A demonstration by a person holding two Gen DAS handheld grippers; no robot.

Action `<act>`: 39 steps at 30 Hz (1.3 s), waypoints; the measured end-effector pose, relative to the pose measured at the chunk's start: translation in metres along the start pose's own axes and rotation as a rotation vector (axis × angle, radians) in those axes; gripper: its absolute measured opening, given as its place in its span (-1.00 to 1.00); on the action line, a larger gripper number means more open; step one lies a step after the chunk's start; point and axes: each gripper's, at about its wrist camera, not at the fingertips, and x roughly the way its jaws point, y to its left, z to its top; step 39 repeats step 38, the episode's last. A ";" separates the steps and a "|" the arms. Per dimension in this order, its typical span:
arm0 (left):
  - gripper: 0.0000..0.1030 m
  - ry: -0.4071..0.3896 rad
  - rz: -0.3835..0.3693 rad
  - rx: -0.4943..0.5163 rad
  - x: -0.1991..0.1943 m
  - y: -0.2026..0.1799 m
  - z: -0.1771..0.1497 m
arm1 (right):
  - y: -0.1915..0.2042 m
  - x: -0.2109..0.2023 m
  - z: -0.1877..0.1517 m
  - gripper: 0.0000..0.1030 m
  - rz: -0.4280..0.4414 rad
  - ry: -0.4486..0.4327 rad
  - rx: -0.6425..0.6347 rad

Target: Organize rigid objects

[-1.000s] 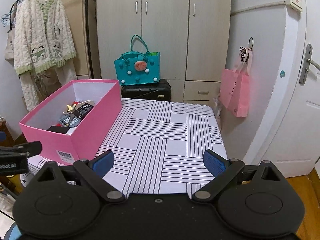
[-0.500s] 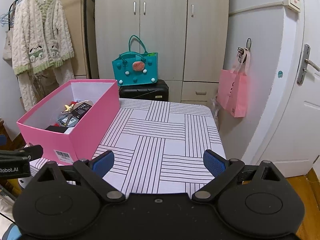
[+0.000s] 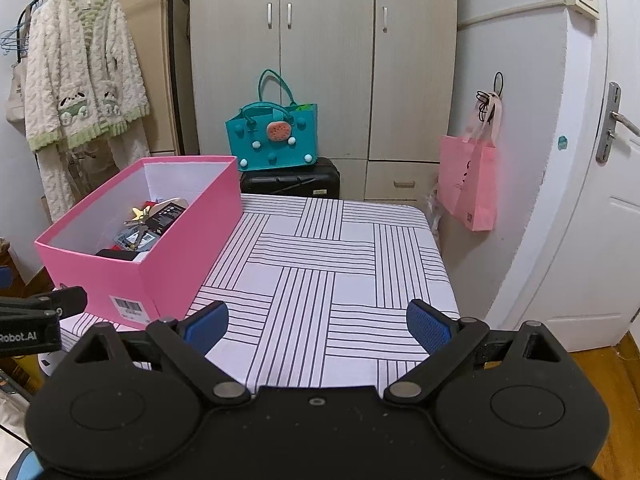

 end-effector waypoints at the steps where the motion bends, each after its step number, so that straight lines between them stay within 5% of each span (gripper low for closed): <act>1: 1.00 0.000 0.002 0.000 0.000 0.000 0.000 | 0.000 0.000 0.000 0.90 0.001 -0.001 -0.001; 39: 1.00 -0.032 0.002 0.018 -0.008 -0.005 -0.003 | -0.004 -0.003 -0.009 0.90 -0.008 -0.008 0.034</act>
